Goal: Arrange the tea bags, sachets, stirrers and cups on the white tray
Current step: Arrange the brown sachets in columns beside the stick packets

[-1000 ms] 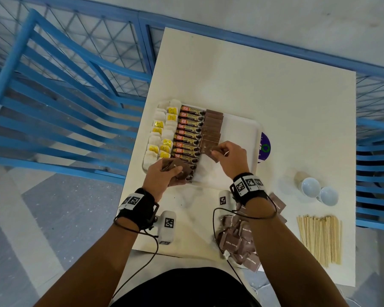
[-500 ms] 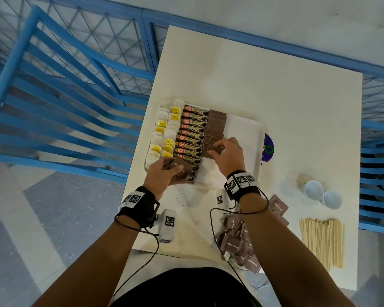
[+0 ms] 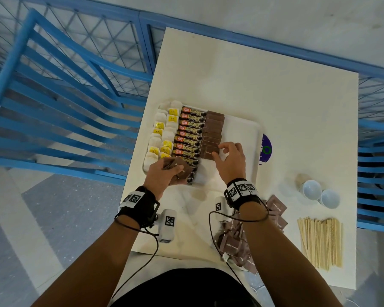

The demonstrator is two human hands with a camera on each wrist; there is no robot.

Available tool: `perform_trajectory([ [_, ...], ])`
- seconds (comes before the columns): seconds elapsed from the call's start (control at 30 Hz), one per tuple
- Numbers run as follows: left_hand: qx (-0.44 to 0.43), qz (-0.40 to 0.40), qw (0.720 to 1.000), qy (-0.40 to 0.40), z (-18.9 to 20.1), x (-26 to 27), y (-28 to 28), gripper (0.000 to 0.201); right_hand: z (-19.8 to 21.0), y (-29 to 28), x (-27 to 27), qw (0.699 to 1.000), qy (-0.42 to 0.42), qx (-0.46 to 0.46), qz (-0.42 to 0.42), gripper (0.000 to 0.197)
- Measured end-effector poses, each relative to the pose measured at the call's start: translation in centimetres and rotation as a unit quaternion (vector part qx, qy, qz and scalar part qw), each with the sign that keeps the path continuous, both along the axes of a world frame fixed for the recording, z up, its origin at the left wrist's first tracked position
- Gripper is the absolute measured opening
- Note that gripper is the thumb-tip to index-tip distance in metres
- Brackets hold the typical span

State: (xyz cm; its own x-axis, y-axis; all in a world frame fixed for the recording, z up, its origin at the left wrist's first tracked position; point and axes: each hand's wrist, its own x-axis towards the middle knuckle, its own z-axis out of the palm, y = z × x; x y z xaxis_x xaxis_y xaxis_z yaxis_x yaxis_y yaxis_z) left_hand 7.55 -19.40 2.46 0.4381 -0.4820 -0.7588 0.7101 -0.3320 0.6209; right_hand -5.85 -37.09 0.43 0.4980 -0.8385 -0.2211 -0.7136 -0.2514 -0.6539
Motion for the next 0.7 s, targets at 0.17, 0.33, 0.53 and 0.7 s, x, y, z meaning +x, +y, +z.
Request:
perform_trajectory([
  [0.17,-0.008,-0.018,1.000,-0.001,-0.1,-0.4,-0.1,0.032,-0.2,1.2,-0.9,0.999,-0.010,0.012,-0.030,0.011],
  [0.33,-0.024,-0.019,0.999,-0.008,0.2,-0.7,-0.6,0.030,0.9,2.6,-0.4,0.991,-0.053,0.105,0.069,0.009],
  [0.53,-0.024,-0.016,0.999,-0.018,1.0,-0.9,-1.1,0.021,1.5,3.0,0.1,0.978,-0.059,0.161,0.116,0.006],
  [0.7,0.002,-0.018,0.999,-0.034,0.5,-1.2,-0.9,0.023,1.4,3.0,0.1,0.982,-0.056,0.145,0.106,0.012],
])
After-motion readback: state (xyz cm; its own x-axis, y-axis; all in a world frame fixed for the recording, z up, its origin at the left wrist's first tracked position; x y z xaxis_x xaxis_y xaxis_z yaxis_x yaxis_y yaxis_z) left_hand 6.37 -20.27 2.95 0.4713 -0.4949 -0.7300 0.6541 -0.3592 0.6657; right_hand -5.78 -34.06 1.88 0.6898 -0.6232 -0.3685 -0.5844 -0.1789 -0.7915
